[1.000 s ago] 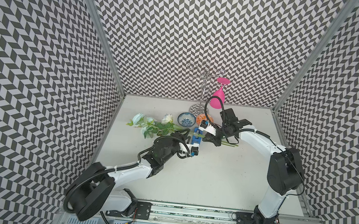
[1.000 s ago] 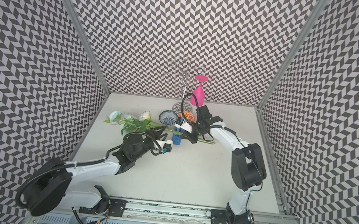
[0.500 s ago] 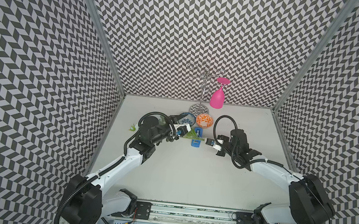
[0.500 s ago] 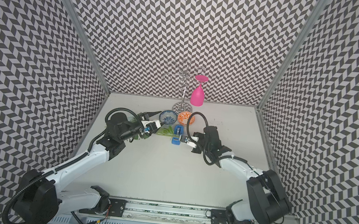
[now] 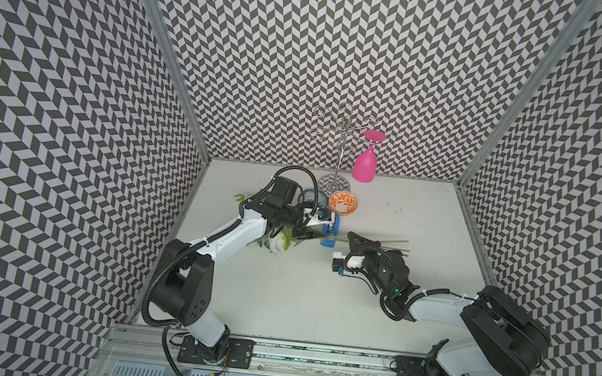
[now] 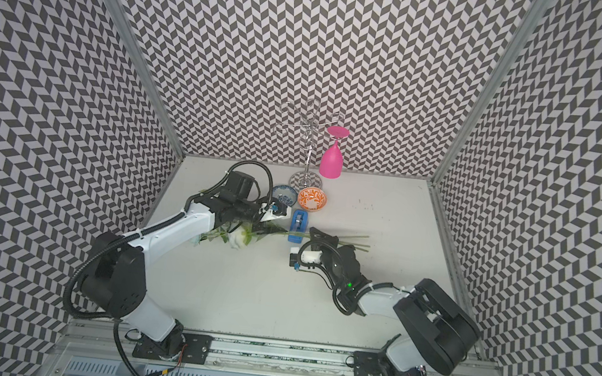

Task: Wrap bouquets with tape
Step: Wrap the tape around the bouquet.

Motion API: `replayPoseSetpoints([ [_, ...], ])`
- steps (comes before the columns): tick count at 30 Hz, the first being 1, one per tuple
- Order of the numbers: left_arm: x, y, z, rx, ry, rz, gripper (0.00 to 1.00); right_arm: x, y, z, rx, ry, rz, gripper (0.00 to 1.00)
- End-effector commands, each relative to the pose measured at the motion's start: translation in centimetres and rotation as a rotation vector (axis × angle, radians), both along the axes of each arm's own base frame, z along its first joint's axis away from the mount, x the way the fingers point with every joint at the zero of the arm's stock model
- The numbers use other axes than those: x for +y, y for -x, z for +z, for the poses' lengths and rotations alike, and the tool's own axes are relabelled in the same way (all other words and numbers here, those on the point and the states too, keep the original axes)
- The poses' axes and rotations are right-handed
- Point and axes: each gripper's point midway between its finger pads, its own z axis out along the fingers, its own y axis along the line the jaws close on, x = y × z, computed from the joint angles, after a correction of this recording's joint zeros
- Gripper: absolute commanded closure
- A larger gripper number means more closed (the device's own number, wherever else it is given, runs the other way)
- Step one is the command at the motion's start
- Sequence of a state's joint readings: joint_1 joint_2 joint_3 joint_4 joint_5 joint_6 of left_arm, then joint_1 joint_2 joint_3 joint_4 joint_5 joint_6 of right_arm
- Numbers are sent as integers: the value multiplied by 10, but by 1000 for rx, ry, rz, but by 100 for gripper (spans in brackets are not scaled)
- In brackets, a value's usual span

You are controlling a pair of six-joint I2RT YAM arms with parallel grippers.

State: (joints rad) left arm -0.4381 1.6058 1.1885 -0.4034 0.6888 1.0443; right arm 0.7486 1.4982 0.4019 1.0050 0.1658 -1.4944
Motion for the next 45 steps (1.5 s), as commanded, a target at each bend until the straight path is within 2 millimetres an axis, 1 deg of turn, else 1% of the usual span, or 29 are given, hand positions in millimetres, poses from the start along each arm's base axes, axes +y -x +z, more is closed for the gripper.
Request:
replayPoseSetpoints([
  [1, 4, 14, -23, 79, -88, -31, 34, 0, 2, 70, -251, -131, -40, 100],
  [5, 5, 12, -28, 90, -108, -31, 36, 0, 3, 66, -284, -114, -53, 100],
  [7, 6, 9, -24, 79, -107, -18, 38, 0, 3, 63, -292, -104, -57, 100],
  [9, 8, 5, -14, 62, -95, -1, 40, 1, 4, 61, -291, -103, -53, 100],
  [13, 13, -2, 12, -29, -49, 55, 39, 2, 4, 58, -266, -101, -43, 100],
  [17, 19, 0, 35, -135, 3, 101, 36, 4, 5, 60, -258, -105, -34, 100],
  [20, 21, 10, 38, -173, 7, 88, 34, 5, 3, 60, -254, -101, -35, 100],
  [23, 20, 13, 38, -189, 2, 76, 33, 7, 1, 57, -246, -94, -36, 100],
  [24, 15, 14, 36, -190, -1, 61, 33, 6, 2, 58, -246, -104, -35, 100],
  [25, 11, 15, 29, -180, -18, 46, 32, 7, 1, 57, -242, -103, -35, 100],
  [27, 3, 19, 6, -125, -104, 4, 35, 8, 0, 57, -233, -102, -35, 100],
  [30, 6, 17, -20, -48, -186, 4, 37, 9, 1, 57, -226, -107, -26, 100],
  [32, 8, 16, -29, -36, -209, 9, 37, 10, 1, 56, -215, -104, -22, 100],
  [35, 7, 13, -33, -39, -211, 13, 38, 10, -1, 52, -202, -94, -27, 100],
  [36, 8, 10, -37, -41, -221, 24, 41, 10, -1, 52, -205, -96, -27, 100],
  [37, 9, 5, -39, -44, -232, 47, 46, 11, 0, 53, -209, -99, -23, 100],
  [38, 11, 0, -43, -43, -248, 64, 53, 10, 0, 52, -206, -102, -24, 100],
  [39, 12, -3, -44, -48, -259, 77, 63, 11, 1, 51, -196, -103, -23, 100],
  [40, 13, -9, -44, -59, -263, 102, 77, 11, 0, 49, -179, -100, -23, 100],
  [41, 14, -15, -42, -76, -258, 128, 86, 11, -1, 45, -149, -96, -27, 97],
  [42, 15, -18, -39, -96, -254, 141, 90, 10, -2, 42, -113, -102, -35, 93],
  [43, 15, -21, -36, -119, -247, 156, 93, 10, -6, 34, -37, -96, -52, 88],
  [44, 15, -23, -33, -134, -237, 170, 98, 12, -5, 23, 68, -81, -56, 82],
  [45, 16, -25, -30, -146, -232, 178, 100, 14, -2, 16, 178, -97, -43, 75],
])
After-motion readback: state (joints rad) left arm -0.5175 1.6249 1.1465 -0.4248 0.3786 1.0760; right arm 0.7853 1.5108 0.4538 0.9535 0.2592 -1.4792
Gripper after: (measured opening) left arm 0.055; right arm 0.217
